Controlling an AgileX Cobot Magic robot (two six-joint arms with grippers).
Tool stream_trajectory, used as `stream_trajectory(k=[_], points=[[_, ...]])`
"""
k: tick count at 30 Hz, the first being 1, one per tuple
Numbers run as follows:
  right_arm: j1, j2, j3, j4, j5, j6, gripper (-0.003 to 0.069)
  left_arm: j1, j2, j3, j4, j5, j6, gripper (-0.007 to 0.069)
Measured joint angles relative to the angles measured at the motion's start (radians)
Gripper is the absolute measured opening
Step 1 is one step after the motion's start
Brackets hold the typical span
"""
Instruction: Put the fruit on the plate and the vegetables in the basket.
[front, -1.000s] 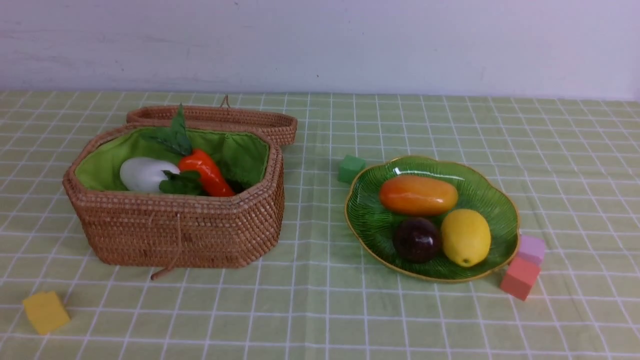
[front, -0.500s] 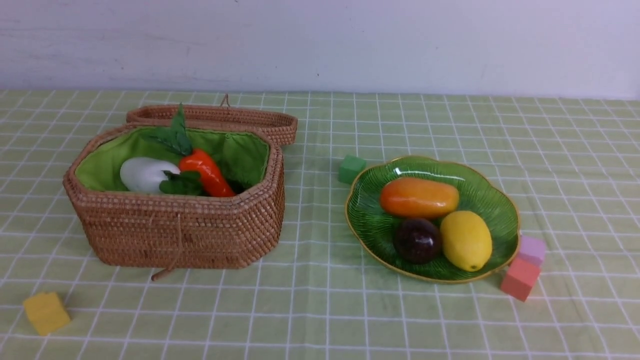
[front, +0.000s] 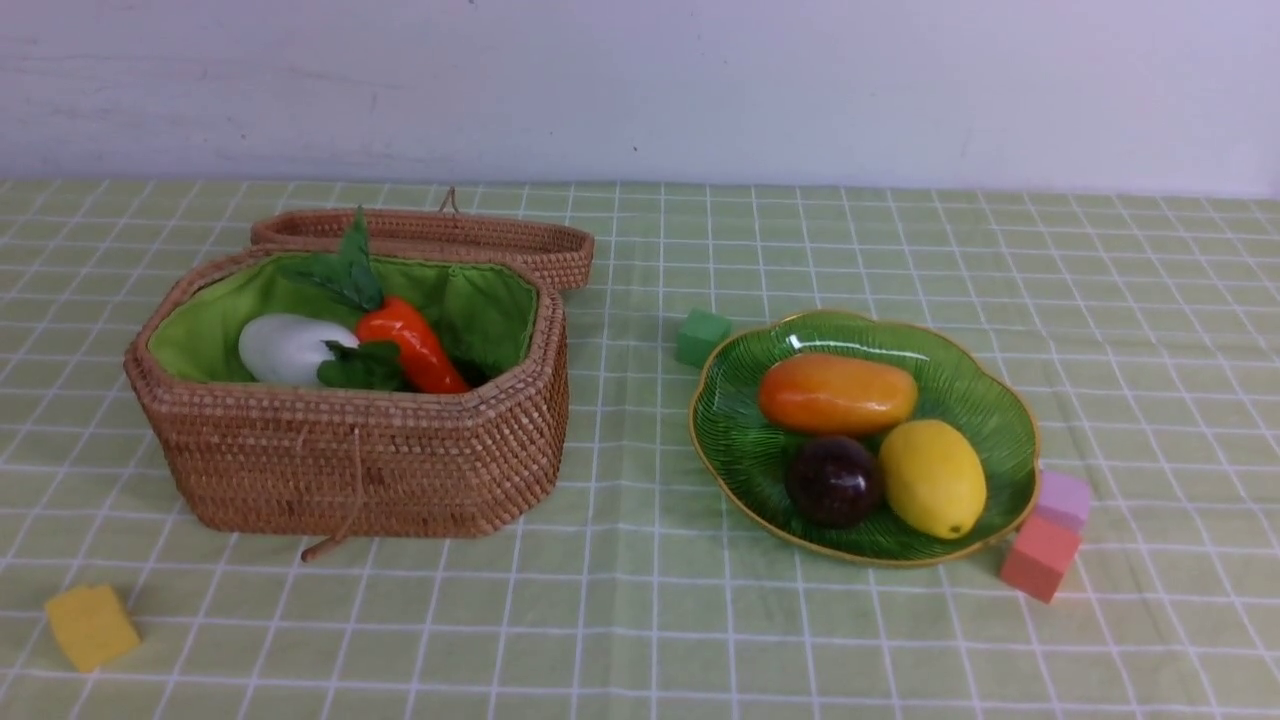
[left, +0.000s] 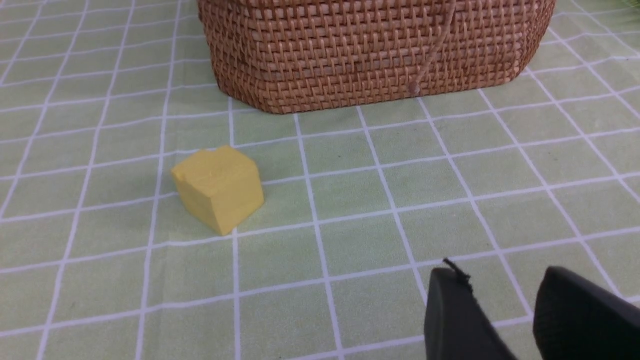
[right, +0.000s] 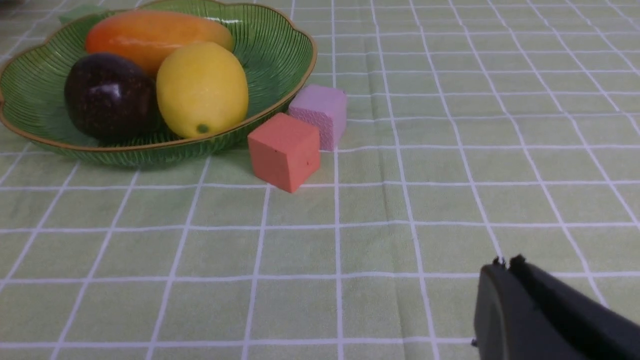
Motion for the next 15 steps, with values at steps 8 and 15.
stream_trajectory(k=[8,15], points=[[0.0,0.0,0.0,0.001,0.0,-0.002,0.0008,0.0,0.0,0.0,0.0,0.0,0.0,0.0238],[0.0,0.0,0.0,0.003,0.0,-0.002,0.0017,0.0,0.0,0.0,0.0,0.0,0.0,0.0238]])
